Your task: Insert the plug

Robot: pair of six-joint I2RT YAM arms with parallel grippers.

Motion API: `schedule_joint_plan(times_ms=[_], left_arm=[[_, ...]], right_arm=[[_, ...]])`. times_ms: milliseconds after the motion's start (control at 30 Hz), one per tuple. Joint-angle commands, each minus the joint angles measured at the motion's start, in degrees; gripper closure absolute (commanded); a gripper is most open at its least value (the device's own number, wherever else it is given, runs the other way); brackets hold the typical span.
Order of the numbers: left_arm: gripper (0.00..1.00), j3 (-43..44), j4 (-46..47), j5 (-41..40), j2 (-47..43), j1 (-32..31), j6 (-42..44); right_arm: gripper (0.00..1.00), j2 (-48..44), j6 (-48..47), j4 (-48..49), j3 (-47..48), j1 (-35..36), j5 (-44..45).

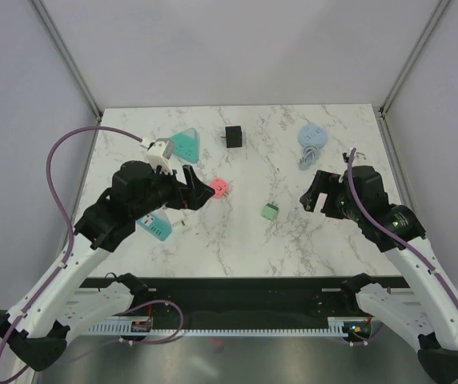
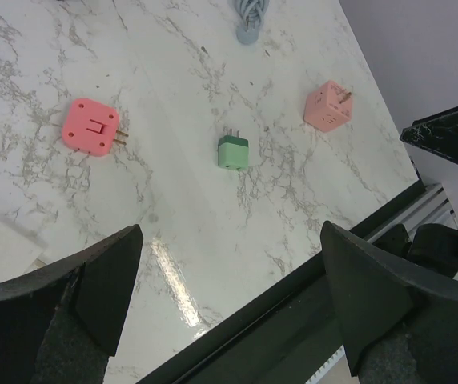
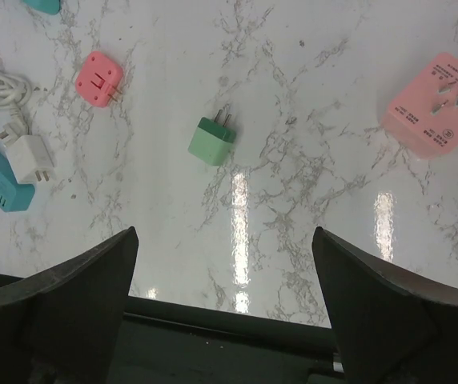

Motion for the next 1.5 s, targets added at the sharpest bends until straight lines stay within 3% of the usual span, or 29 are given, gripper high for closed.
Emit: schedule_joint_plan(times_ms=[0, 333, 533, 667, 867, 1100, 1467], left_arm=[[0.0, -0.04, 2.63, -0.01, -0.63, 0.22, 0.37], [0.0, 0.05, 2.54, -1.67, -0.98, 0.22, -1.65], [0.01, -1.45, 2.45, 3.5, -1.33, 0.22, -2.97], [0.01, -1.89, 2.19, 6.32, 0.07, 0.22, -2.18], [0.02, -2.85, 2.28, 11.42, 1.39, 0.22, -2.0], [0.03, -4.0, 2.28, 12.21, 1.83, 0.22, -1.04], [0.05, -3.91, 2.54, 12.03, 1.75, 0.22, 0.54]], right_arm=[[0.02, 0.07, -0.63, 0.44, 0.23, 0.29, 1.54], [0.02, 4.98, 0.16, -0.71, 5.5, 0.29, 6.29], [0.02, 13.06, 6.04, -5.27, 9.01, 0.2, 20.42], [0.02, 18.43, 9.3, -6.6, 8.41, -1.02, 25.0], [0.02, 22.91, 11.06, -6.16, 6.74, -6.91, 24.66], [0.02, 28.27, 14.49, -5.37, 7.08, -11.04, 26.95], [0.02, 35.75, 12.47, 3.23, 3.75, -14.12, 25.45]])
